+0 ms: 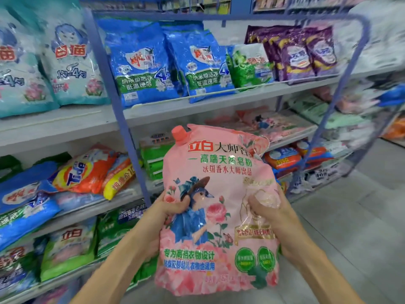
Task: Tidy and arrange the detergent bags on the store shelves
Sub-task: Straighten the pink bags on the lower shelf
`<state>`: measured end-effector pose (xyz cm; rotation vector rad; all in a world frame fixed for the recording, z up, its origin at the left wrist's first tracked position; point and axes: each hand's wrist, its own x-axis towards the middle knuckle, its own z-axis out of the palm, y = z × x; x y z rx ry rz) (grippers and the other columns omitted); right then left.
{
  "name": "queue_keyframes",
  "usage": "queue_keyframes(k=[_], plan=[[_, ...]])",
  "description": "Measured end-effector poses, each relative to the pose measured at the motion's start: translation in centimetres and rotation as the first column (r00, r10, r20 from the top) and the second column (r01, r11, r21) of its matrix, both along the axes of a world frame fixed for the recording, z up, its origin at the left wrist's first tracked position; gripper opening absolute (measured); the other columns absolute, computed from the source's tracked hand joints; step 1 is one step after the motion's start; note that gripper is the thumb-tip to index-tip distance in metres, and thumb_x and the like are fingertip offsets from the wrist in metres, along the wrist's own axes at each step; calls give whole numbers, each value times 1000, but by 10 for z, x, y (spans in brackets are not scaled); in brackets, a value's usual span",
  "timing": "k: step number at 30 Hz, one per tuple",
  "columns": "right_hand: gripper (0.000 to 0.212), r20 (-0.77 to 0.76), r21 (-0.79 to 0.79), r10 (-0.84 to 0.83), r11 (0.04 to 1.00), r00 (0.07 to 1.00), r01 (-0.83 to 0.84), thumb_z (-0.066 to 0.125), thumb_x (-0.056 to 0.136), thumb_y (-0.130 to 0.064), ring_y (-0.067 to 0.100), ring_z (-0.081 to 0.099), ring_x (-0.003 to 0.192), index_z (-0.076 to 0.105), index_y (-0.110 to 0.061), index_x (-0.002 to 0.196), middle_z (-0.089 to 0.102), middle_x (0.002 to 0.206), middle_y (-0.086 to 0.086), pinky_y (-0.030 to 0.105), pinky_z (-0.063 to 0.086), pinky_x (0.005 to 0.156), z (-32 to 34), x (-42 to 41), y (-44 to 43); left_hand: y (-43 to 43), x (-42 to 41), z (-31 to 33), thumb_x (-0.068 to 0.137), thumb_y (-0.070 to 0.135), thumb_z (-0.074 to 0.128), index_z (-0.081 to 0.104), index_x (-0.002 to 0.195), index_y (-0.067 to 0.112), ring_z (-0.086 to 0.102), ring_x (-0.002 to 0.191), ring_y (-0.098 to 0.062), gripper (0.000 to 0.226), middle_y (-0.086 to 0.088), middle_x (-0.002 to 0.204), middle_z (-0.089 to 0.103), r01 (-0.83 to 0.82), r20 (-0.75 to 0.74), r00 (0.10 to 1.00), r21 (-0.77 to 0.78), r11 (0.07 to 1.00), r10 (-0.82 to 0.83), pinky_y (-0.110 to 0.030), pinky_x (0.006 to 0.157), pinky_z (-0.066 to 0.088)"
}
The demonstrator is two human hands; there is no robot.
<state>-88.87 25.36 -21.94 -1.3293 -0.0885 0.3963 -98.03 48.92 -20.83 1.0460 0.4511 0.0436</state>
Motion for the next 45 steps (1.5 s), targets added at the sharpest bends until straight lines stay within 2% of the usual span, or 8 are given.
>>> queue_keyframes(k=[7,11,15,26,32,36,39,45], plan=[[51,4,-7,-47,999,999,47,76,84,-8,32,77,94,63,-34,126,78,109,7,45,61,79,-7,87,-42,-38,98,-12,69,5,73,66,120,3,76,82,-33,52,-22,105,75,67,-36,997,9,998,-67,-43,68,64],[54,-5,16,-45,999,999,46,77,79,-8,33,77,94,64,-38,123,78,110,7,47,60,81,-16,152,-54,-46,165,-25,65,5,83,67,120,4,74,92,-36,57,-25,116,73,95,-80,993,60,994,-90,-56,93,57],[61,-25,25,-41,999,999,41,79,75,-11,33,76,97,63,-38,127,77,112,6,50,58,86,-25,214,-65,-55,225,-36,63,8,87,60,130,3,74,98,-38,73,-24,116,73,99,-110,990,65,993,-91,-55,88,60],[58,-58,-13,139,990,989,-140,77,77,-9,38,75,98,63,-30,129,77,114,12,56,57,90,-41,354,-77,-92,324,-53,68,5,74,64,112,5,77,77,-30,46,-19,97,77,-94,-99,991,0,996,94,-39,61,63],[44,-33,-70,281,957,959,-282,74,87,-6,31,77,92,65,-32,121,79,106,7,45,61,80,-38,436,-72,-112,371,-45,78,5,70,65,100,0,73,58,-19,23,-10,72,74,-261,-75,962,44,964,264,-26,48,56],[35,-1,-97,343,935,939,-341,77,85,-6,28,78,87,69,-28,111,79,103,9,47,61,84,-33,485,-57,-112,402,-47,76,9,71,76,85,6,74,65,-21,11,-9,78,76,-345,-44,936,60,937,348,-30,59,61],[35,16,-107,380,920,925,-377,76,85,-6,25,78,84,68,-9,119,79,100,10,36,64,66,-28,512,-37,-98,422,-45,72,15,75,78,81,10,72,79,-26,11,-11,87,76,-381,-47,921,103,919,387,-42,88,57],[4,-43,-100,473,874,880,-475,70,86,-7,22,69,64,71,-6,89,73,74,11,34,59,66,-36,572,19,-48,470,-36,91,12,65,68,101,3,72,67,-22,14,-9,85,76,-414,-48,903,158,896,426,-37,73,60]])
